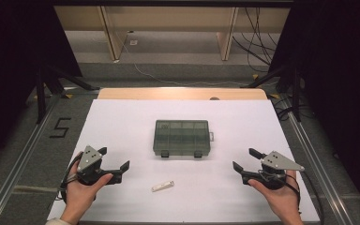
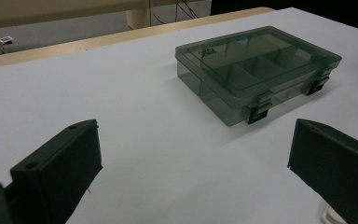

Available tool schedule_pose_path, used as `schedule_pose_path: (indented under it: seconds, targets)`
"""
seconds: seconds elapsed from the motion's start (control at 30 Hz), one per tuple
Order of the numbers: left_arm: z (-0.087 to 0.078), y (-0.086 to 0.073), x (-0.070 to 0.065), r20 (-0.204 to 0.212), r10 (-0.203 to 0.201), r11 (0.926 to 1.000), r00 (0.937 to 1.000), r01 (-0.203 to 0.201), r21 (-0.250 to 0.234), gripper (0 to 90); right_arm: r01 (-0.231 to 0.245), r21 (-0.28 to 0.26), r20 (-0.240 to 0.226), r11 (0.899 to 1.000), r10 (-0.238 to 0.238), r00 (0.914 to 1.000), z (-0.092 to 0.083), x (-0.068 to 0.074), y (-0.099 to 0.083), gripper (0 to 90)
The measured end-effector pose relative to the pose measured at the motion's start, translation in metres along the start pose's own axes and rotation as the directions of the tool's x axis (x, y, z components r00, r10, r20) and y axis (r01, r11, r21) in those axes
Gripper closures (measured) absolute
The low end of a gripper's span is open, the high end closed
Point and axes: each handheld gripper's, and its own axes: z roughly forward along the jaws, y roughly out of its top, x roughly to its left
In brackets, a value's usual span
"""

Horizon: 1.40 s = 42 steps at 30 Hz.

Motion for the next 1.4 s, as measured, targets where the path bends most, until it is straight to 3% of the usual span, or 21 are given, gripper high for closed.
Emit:
schedule_pose_path:
  seconds: [0.13, 0.2, 0.63, 0.67, 0.7, 0.77, 0.8, 0.83, 0.87, 0.9, 0.97, 1.0, 1.03, 1.13, 1.17, 1.23, 1.27, 1.3, 1.33, 1.37, 1.4]
  targets:
    - [-0.001, 0.0, -0.001, -0.009, -0.004, 1.0, 0.9999, 0.004, 0.002, 2.9, 0.005, 0.036, 0.005, 0.999, -0.005, 1.0, -0.002, -0.002, 0.001, 22.4]
    - [0.0, 0.0, 0.0, -0.005, -0.005, 1.0, 1.0, 0.005, 0.002, 3.3, -0.011, 0.002, -0.001, 1.0, 0.011, 0.9999, 0.0, -0.002, 0.0, 22.4]
    - [-0.005, -0.001, -0.001, -0.004, -0.001, 1.0, 1.0, 0.001, -0.002, 6.7, 0.023, 0.026, 0.013, 0.999, -0.023, 0.9997, 0.0, 0.004, 0.003, 22.1]
    - [-0.005, 0.0, -0.001, -0.001, -0.002, 1.0, 1.0, 0.002, 0.003, 14.9, 0.016, 0.031, 0.014, 0.999, -0.016, 0.9998, 0.001, 0.005, 0.003, 22.6]
    - [-0.004, 0.0, -0.001, 0.001, -0.003, 1.0, 1.0, 0.003, 0.003, 14.9, 0.016, 0.031, 0.014, 0.999, -0.016, 0.9998, 0.001, 0.005, 0.003, 22.6]
    - [-0.002, 0.003, -0.002, 0.016, -0.004, 0.9999, 0.9999, 0.004, 0.014, 24.9, 0.028, 0.043, 0.008, 0.999, -0.028, 0.9996, 0.002, 0.004, 0.004, 26.9]
    - [-0.001, 0.004, -0.003, 0.017, -0.008, 0.9998, 0.9998, 0.008, 0.021, 33.4, 0.029, 0.055, -0.002, 0.998, -0.028, 0.9996, 0.003, 0.005, 0.005, 32.2]
    - [0.001, 0.007, -0.003, 0.022, -0.009, 0.9997, 0.9997, 0.009, 0.024, 50.0, 0.042, 0.069, -0.017, 0.997, -0.041, 0.999, 0.006, 0.004, 0.007, 48.0]
    - [0.004, 0.009, -0.004, 0.034, -0.004, 0.9996, 0.9994, 0.003, 0.027, 50.0, 0.042, 0.069, -0.017, 0.997, -0.041, 0.999, 0.006, 0.004, 0.007, 48.0]
    - [0.006, 0.012, -0.005, 0.032, 0.004, 0.9993, 0.9995, -0.005, 0.037, 56.4, 0.057, 0.075, -0.016, 0.996, -0.056, 0.9983, 0.009, 0.003, 0.008, 54.0]
    - [0.014, 0.016, -0.007, 0.048, 0.022, 0.998, 0.9986, -0.024, 0.058, 78.0, 0.068, 0.104, -0.036, 0.992, -0.064, 0.9973, 0.019, 0.001, 0.015, 74.7]
    - [0.019, 0.018, -0.009, 0.043, 0.034, 0.9968, 0.9985, -0.037, 0.071, 78.0, 0.068, 0.104, -0.036, 0.992, -0.064, 0.9973, 0.019, 0.001, 0.015, 74.7]
    - [0.026, 0.02, -0.011, 0.033, 0.055, 0.9952, 0.9979, -0.058, 0.079, 87.5, 0.08, 0.132, -0.055, 0.988, -0.073, 0.9958, 0.028, 0.001, 0.019, 85.2]
    - [0.043, 0.026, -0.013, 0.036, 0.079, 0.9901, 0.9962, -0.083, 0.113, 89.6, 0.096, 0.147, -0.064, 0.984, -0.087, 0.9941, 0.038, -0.001, 0.022, 90.0]
    - [0.05, 0.029, -0.015, 0.04, 0.089, 0.9871, 0.9952, -0.094, 0.13, 89.7, 0.088, 0.172, -0.081, 0.981, -0.075, 0.994, 0.05, -0.002, 0.024, 90.0]
    - [0.061, 0.032, -0.016, 0.038, 0.116, 0.9791, 0.9926, -0.12, 0.164, 89.7, 0.086, 0.179, -0.087, 0.98, -0.071, 0.9936, 0.054, -0.002, 0.024, 90.0]
    - [0.066, 0.033, -0.016, 0.043, 0.143, 0.9704, 0.9888, -0.149, 0.191, 89.7, 0.089, 0.189, -0.104, 0.978, -0.07, 0.9921, 0.061, -0.003, 0.023, 90.0]
    - [0.073, 0.032, -0.016, 0.047, 0.151, 0.9672, 0.9874, -0.158, 0.199, 89.7, 0.089, 0.206, -0.114, 0.974, -0.067, 0.9913, 0.068, -0.002, 0.022, 90.0]
    - [0.078, 0.033, -0.015, 0.051, 0.198, 0.9474, 0.9788, -0.205, 0.246, 89.7, 0.092, 0.226, -0.123, 0.97, -0.065, 0.9903, 0.074, -0.002, 0.021, 90.0]
    - [0.085, 0.03, -0.015, 0.06, 0.188, 0.9481, 0.9803, -0.197, 0.249, 89.7, 0.098, 0.238, -0.131, 0.966, -0.068, 0.989, 0.079, -0.002, 0.02, 90.0]
    - [0.092, 0.029, -0.015, 0.068, 0.197, 0.9397, 0.978, -0.208, 0.271, 89.7, 0.098, 0.251, -0.138, 0.963, -0.065, 0.9883, 0.084, -0.002, 0.019, 90.0]
